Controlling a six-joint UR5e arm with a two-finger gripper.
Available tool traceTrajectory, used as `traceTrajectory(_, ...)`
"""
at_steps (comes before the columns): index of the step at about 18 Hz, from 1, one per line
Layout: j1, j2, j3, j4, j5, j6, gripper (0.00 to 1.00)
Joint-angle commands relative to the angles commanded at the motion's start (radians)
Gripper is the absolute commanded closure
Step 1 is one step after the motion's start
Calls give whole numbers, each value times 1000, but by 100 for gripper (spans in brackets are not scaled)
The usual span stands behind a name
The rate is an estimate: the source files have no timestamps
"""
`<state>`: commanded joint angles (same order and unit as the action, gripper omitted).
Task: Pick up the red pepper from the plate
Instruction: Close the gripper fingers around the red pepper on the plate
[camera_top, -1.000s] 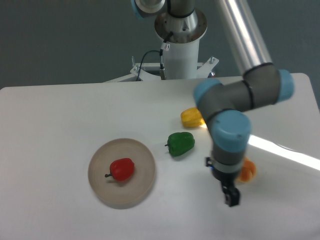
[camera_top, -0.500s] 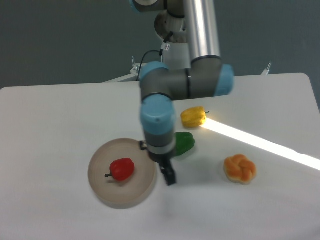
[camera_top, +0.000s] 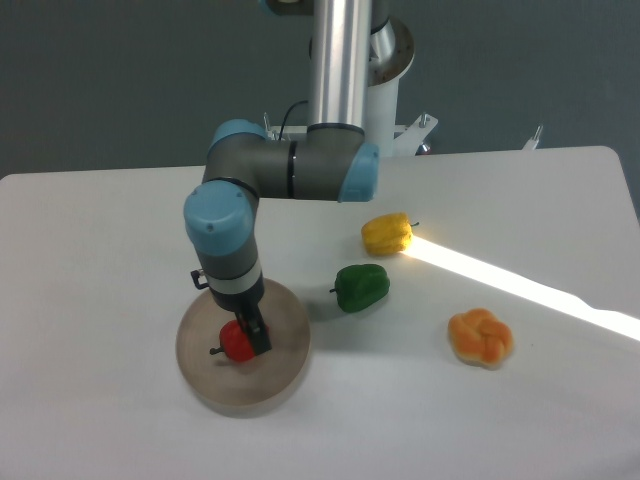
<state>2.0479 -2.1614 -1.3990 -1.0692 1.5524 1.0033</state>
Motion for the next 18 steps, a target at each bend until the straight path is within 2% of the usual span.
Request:
traceTrajectory(10, -2, -28, 8, 8, 2, -2, 0)
traceTrajectory(13, -2, -43, 2, 32, 2, -3, 0)
traceTrajectory(18, -3, -48, 2, 35, 2, -5, 0)
